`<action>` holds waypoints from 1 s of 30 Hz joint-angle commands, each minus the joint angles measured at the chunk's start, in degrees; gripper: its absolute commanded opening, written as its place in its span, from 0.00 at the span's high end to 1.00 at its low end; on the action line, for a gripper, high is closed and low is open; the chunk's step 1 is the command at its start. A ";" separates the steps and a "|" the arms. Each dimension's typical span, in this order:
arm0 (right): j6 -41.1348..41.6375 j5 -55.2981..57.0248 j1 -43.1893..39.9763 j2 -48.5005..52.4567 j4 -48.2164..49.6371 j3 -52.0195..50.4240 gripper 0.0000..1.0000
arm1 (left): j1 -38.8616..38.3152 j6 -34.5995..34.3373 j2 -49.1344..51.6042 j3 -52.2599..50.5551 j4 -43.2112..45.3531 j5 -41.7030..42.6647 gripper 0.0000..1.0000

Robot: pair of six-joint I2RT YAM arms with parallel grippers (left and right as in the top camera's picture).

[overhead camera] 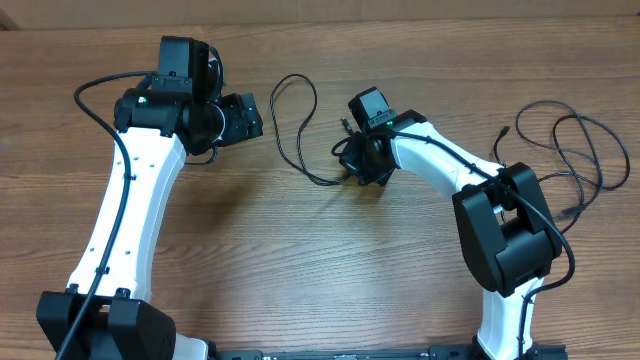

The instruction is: Untangle cables

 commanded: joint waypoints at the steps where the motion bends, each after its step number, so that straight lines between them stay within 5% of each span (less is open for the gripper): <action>1: -8.41 4.04 -2.56 -2.36 -1.68 1.64 0.96 | -0.24 -0.90 -0.92 0.59 -0.20 -0.50 0.19; 18: -26.95 13.18 -35.89 -22.60 -18.08 15.10 0.95 | -0.24 -0.92 -0.92 0.59 -0.13 -0.52 0.19; 21: -26.95 10.60 -40.63 -22.34 -20.63 15.02 0.46 | -0.24 -0.92 -0.92 0.59 -0.13 -0.52 0.19; 27: -27.30 4.79 -43.19 -22.03 -22.38 14.32 0.25 | -0.22 -0.92 -0.92 0.59 -0.15 -0.52 0.18; 30: -34.05 -3.15 -41.33 -22.01 -22.14 14.32 0.12 | -0.22 -0.70 -0.94 0.59 -0.15 -0.79 0.18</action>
